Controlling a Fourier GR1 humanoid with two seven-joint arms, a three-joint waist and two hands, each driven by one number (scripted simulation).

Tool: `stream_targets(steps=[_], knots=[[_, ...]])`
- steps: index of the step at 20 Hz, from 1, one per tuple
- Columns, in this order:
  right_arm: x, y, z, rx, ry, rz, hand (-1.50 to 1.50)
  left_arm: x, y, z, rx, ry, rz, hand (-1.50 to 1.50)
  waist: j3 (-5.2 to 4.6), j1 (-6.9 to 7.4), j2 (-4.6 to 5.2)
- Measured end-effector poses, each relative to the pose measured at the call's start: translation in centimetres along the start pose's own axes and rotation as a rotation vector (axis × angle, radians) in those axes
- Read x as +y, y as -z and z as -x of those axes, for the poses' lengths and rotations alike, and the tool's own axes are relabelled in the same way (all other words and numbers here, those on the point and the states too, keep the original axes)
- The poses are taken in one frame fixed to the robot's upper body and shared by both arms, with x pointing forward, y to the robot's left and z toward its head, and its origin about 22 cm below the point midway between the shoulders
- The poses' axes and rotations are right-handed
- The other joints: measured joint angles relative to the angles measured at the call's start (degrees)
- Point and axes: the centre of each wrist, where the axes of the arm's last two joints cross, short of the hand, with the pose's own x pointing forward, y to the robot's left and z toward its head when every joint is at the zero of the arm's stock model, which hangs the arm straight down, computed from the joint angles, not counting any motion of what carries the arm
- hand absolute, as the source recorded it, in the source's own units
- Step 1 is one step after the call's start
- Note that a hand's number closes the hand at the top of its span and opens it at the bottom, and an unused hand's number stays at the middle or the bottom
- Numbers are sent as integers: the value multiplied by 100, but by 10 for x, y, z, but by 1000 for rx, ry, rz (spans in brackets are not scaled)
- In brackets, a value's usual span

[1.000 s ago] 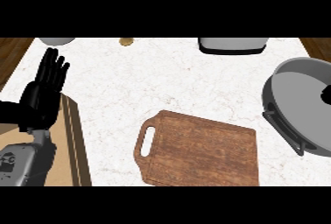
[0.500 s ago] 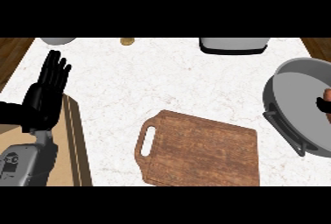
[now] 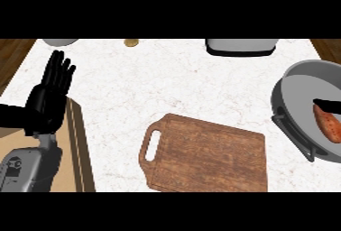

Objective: Pick the sweet potato from the cutting board and place it in the pot

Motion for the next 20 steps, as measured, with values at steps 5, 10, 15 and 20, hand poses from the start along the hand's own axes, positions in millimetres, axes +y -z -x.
stream_targets(steps=[5, 10, 15, 20], knots=[[-13, 5, -6, 17, 193, 84, -150, 3, -3, -1, 12, 3, -6, 0, -3, -28, -14], [-31, 7, 3, 60, 368, 160, -150, 7, -2, -2, 12, 5, -14, 0, -4, -62, -19], [-64, 5, 33, 59, 470, 247, -150, 10, -4, 0, 10, 4, -18, 0, -7, -87, -25], [-94, -7, 80, 51, 540, 310, -150, 9, -1, -5, 14, 9, -21, 0, -7, -99, -23]])
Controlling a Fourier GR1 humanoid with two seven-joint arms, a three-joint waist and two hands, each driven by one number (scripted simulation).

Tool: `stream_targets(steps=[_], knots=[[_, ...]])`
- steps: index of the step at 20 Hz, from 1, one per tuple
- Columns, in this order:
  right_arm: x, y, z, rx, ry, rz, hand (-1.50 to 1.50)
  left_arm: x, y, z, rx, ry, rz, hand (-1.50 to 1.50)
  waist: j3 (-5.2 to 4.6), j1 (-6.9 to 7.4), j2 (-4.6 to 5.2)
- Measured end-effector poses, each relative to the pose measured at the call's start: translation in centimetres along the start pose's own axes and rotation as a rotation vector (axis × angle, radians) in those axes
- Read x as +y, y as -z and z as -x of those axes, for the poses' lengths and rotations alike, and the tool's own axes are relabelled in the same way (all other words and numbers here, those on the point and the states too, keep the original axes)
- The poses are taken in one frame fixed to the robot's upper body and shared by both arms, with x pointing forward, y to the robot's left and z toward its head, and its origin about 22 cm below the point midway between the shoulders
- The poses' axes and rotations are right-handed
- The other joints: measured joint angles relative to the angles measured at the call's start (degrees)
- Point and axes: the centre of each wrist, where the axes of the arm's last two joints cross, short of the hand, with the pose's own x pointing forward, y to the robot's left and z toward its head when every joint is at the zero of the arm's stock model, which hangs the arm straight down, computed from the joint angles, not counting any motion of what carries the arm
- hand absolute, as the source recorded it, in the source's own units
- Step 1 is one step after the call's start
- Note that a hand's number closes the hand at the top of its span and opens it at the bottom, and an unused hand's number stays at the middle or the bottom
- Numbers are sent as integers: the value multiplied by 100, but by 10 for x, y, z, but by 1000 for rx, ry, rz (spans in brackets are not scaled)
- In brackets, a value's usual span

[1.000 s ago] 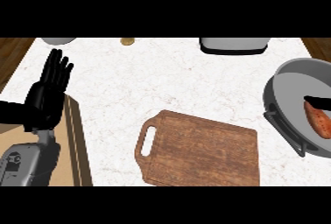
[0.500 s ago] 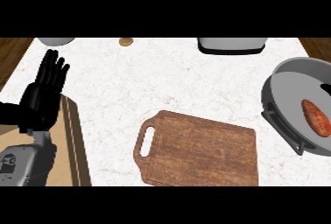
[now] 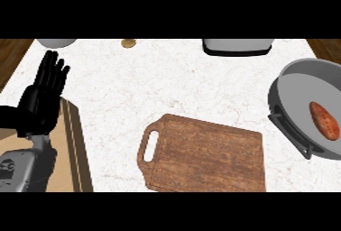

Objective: Pick the sweet potato from the cutting board and place it in the pot

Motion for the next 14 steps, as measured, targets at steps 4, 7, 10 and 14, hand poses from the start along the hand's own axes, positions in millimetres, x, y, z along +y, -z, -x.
stream_targets(steps=[4, 7, 10, 14], knots=[[-42, 4, 19, -3, 17, 30, -150, -1, -2, 4, -5, -7, 2, 0, 1, 13, 4], [-68, -1, 29, -6, 23, 51, -150, -5, -4, -3, -2, -5, 4, 0, 0, 20, 3], [-94, -3, 39, -11, 32, 63, -150, -4, -1, -4, -4, -3, 7, 0, 0, 18, 5], [-124, -3, 54, -12, 33, 75, -150, 1, 0, 0, -1, -7, 8, 0, 2, 25, 9]])
